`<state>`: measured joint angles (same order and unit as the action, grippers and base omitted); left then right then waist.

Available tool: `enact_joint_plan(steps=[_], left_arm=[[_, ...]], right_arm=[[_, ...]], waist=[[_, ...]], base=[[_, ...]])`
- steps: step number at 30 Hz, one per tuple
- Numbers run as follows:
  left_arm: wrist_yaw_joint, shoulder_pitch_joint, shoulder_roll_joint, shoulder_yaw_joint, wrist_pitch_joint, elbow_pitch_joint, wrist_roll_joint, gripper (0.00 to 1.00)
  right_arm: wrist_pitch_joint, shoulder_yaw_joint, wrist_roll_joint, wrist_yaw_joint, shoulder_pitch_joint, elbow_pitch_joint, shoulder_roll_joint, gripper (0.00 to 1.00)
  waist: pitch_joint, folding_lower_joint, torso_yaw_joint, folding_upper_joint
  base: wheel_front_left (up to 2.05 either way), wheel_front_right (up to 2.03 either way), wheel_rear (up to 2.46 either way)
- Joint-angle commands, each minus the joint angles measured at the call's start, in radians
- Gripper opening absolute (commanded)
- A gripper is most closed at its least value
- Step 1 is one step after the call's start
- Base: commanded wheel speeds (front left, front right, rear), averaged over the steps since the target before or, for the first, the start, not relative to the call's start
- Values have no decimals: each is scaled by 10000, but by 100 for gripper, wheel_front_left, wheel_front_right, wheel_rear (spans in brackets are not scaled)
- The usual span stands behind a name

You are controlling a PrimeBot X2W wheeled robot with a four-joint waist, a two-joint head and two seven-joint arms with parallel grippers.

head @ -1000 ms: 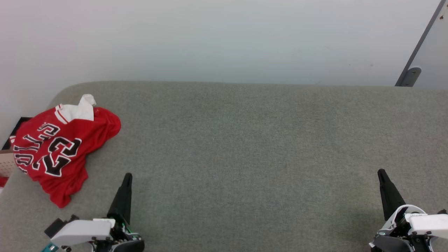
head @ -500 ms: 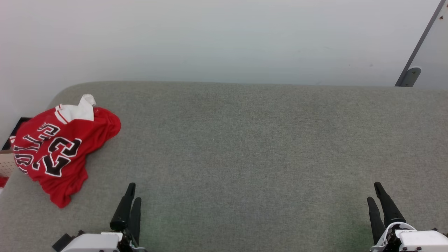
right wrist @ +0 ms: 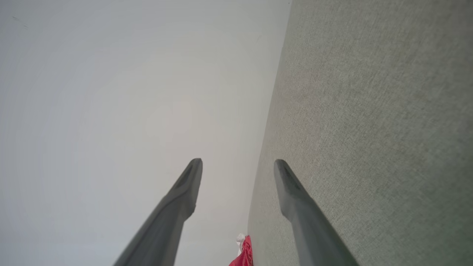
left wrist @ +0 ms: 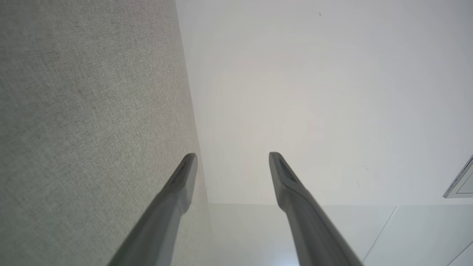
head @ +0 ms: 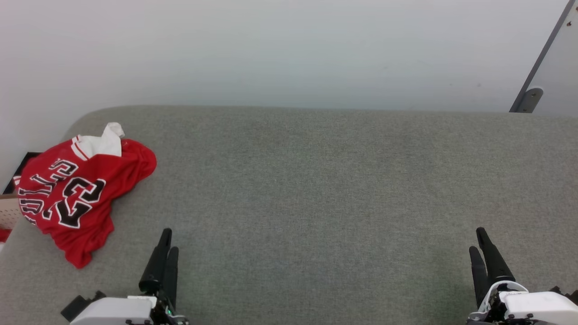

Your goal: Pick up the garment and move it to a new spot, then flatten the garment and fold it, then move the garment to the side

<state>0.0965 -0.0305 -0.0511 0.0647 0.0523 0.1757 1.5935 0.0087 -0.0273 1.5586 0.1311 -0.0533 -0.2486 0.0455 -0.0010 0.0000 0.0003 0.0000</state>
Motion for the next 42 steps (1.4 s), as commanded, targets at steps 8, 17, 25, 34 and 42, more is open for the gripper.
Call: enact_joint_plan(steps=[8, 17, 25, 34, 42], left_arm=[[-124, 16, -332, -181, -301, -484, -582, 100], [-368, 114, -827, -390, -836, -705, -1737, 100], [-740, 187, -1321, -629, -1277, -786, -3252, 100], [-1073, 250, -1693, -858, -1647, -813, -5121, 100], [-1216, 350, -1927, -919, -1881, -869, -6837, 100]], right_arm=[[-353, 233, -686, 0, -390, 224, 113, 100], [-681, 337, -2031, -1, -544, 84, 232, 100], [-949, 304, -4046, -1, -747, -99, 285, 100], [-1232, 158, -6717, -2, -917, -246, 259, 100], [-1461, 2, -8649, -3, -1033, -409, 233, 100]], waist=[[-29, 0, -9, 0], [-75, 0, -26, 0], [-95, 0, -72, 0], [-117, 0, -125, 0], [-141, 0, -175, 0]], base=[[0, 0, 0], [0, 0, 0], [0, 0, 0], [0, 0, 0], [0, 0, 0]])
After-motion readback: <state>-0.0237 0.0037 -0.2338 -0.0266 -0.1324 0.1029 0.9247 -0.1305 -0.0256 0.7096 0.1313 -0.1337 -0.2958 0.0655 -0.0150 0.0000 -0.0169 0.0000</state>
